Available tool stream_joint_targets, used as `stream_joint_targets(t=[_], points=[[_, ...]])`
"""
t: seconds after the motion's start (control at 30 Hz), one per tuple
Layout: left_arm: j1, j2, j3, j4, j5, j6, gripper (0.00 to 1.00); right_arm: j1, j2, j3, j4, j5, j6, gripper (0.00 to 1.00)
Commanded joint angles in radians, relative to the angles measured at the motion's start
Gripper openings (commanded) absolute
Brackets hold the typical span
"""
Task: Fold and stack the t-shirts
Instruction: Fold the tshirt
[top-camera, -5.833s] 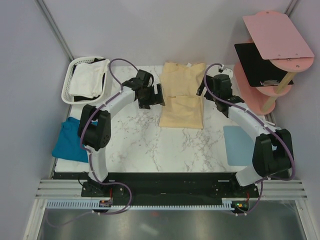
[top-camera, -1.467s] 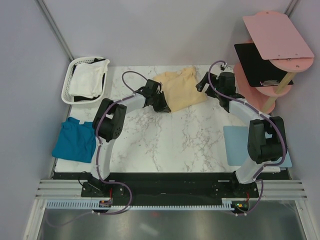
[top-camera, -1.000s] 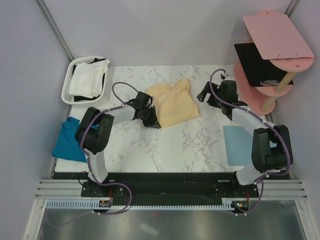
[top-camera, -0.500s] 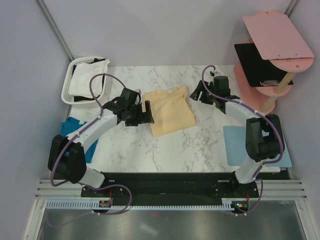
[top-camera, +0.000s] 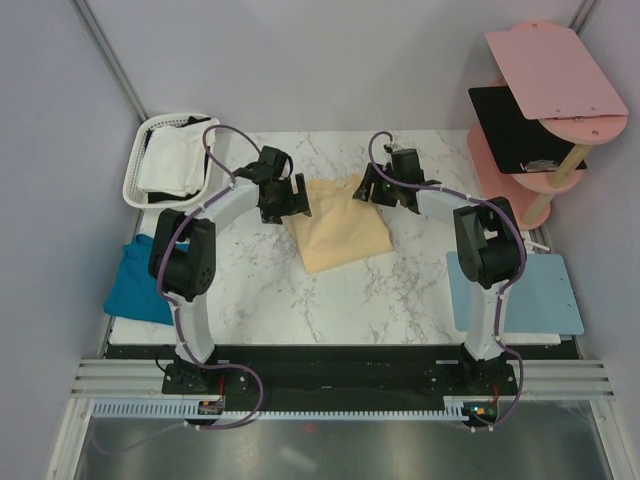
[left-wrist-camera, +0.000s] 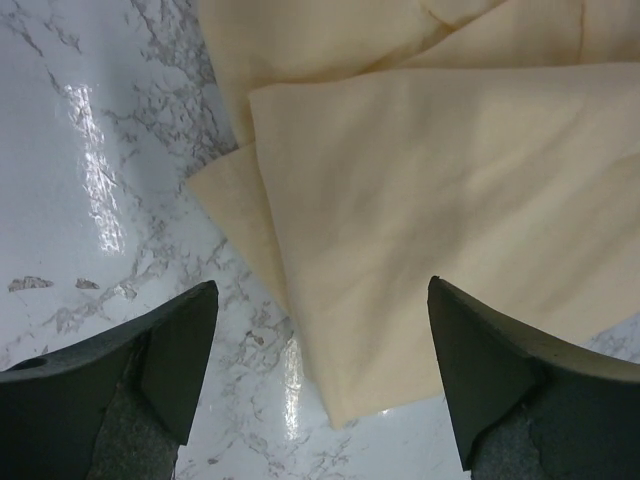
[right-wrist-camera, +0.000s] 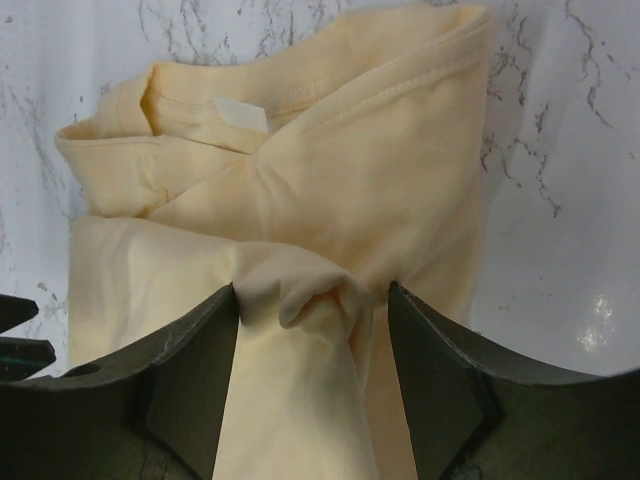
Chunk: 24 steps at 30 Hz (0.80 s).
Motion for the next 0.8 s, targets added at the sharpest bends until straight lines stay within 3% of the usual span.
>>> stream_joint_targets(t=[0.0,0.13,0.17,0.27,0.4,0.5,0.53,0.6,0.63,0.77], points=[[0.014,0.073,0.098,0.035,0.007,0.023,0.90,-0.003,0.013,0.050,0.021,-0.002,-0.008,0.67],[0.014,0.123,0.144,0.049,0.019,0.018,0.83,-0.003,0.018,0.057,0.032,0.001,-0.002,0.61],[0.014,0.134,0.161,0.052,0.027,0.017,0.83,-0.005,0.016,0.059,0.036,0.000,0.003,0.54],[0.014,0.165,0.185,0.058,0.041,0.017,0.78,-0.005,0.015,0.062,0.044,-0.002,0.006,0.47],[0.015,0.203,0.204,0.061,0.056,0.018,0.68,-0.003,0.010,0.068,0.053,-0.005,0.014,0.45],[0.014,0.234,0.219,0.062,0.078,0.021,0.47,-0.003,0.018,0.079,0.058,-0.016,0.012,0.34],[0.014,0.240,0.225,0.061,0.082,0.024,0.27,-0.005,0.019,0.082,0.059,-0.022,0.011,0.29],[0.015,0.243,0.228,0.062,0.084,0.023,0.02,-0.003,0.023,0.082,0.061,-0.028,0.014,0.14],[0.014,0.242,0.222,0.061,0.084,0.020,0.02,-0.003,0.018,0.079,0.062,-0.030,0.012,0.06],[0.015,0.185,0.198,0.065,0.066,0.027,0.02,-0.003,-0.025,0.047,0.073,-0.027,0.005,0.00]])
